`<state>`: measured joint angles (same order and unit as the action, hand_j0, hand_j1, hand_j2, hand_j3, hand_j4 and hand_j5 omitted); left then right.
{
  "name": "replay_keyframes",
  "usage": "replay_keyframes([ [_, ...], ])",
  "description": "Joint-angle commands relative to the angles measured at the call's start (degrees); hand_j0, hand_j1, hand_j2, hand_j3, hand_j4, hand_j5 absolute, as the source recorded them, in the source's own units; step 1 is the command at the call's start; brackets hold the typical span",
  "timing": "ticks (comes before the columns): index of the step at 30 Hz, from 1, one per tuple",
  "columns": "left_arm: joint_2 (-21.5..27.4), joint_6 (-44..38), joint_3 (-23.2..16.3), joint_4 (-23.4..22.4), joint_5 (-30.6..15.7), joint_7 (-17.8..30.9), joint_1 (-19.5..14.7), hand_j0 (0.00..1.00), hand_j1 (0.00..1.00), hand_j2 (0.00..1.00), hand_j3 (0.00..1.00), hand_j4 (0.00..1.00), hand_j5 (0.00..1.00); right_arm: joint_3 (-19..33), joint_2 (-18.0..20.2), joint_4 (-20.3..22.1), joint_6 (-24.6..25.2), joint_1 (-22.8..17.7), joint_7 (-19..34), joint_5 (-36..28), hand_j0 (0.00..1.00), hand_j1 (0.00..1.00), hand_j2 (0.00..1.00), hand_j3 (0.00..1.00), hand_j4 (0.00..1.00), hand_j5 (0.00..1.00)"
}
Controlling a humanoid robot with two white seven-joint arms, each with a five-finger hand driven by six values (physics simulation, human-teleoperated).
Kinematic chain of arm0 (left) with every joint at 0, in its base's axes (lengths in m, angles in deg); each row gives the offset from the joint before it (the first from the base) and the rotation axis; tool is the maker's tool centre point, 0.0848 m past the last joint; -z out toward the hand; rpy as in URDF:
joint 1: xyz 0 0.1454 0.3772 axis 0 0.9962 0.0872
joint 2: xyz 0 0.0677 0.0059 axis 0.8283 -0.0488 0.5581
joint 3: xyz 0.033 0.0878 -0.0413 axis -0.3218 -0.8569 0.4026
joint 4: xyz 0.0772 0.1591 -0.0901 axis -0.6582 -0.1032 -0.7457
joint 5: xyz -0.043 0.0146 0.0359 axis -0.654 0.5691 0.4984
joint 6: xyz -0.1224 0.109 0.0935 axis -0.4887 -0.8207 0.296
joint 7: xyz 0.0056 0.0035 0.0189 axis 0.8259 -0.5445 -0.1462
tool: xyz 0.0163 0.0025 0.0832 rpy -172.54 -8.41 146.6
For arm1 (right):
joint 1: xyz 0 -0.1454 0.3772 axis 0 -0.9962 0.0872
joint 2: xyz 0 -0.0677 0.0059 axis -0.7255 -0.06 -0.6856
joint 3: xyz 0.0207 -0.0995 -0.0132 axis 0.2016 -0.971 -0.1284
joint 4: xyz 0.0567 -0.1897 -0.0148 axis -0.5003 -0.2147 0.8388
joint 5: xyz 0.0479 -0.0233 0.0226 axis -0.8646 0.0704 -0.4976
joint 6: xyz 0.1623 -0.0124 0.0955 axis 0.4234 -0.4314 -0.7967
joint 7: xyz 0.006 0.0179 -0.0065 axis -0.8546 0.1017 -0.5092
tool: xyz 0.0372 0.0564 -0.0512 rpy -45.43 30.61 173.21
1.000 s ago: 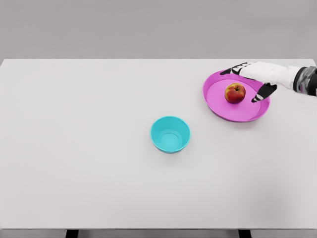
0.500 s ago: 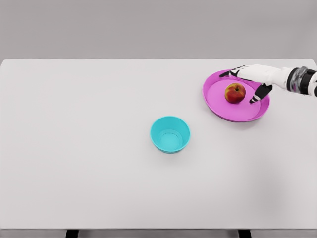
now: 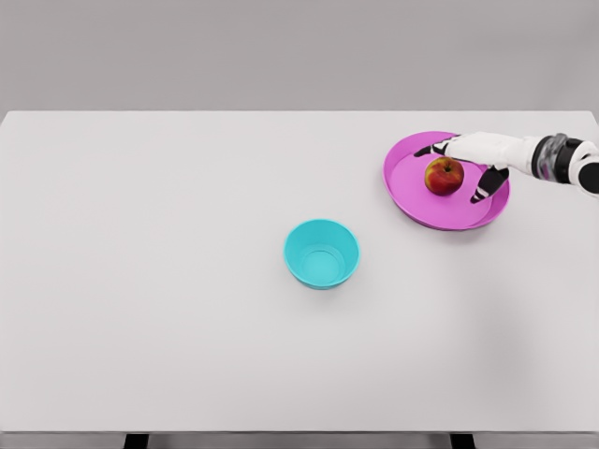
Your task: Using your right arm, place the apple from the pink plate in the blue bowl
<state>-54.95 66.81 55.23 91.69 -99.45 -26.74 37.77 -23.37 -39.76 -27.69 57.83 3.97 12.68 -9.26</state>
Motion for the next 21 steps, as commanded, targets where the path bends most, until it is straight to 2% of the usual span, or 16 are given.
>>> replay_keyframes([
  [1,0.0,0.0,-0.1,0.0,0.0,0.0,0.0,1.00,1.00,1.00,1.00,1.00,1.00,0.1,-0.6,-0.3,0.1,0.0,0.0,0.2,1.00,1.00,1.00,1.00,1.00,1.00],
  [13,0.0,0.0,-0.1,0.0,0.0,0.0,0.0,1.00,1.00,1.00,1.00,1.00,1.00,0.1,-0.6,-1.0,0.1,0.7,0.0,0.3,1.00,1.00,1.00,1.00,1.00,1.00],
  [15,0.0,0.0,0.0,0.0,0.0,0.0,0.0,1.00,1.00,1.00,1.00,1.00,1.00,0.1,-0.5,-0.9,0.0,0.7,0.0,0.3,0.95,0.95,0.95,0.95,0.95,0.95],
  [17,0.0,0.0,0.0,0.1,0.0,0.0,0.0,1.00,1.00,1.00,1.00,1.00,1.00,0.1,-0.5,-0.9,-1.1,0.8,0.0,0.2,0.80,0.80,0.80,0.80,0.80,0.80],
  [21,0.0,0.0,0.0,0.0,0.0,0.0,0.0,1.00,1.00,1.00,1.00,1.00,1.00,0.1,-0.5,-0.9,-1.0,0.7,0.0,0.2,0.78,0.78,0.78,0.78,0.78,0.78],
])
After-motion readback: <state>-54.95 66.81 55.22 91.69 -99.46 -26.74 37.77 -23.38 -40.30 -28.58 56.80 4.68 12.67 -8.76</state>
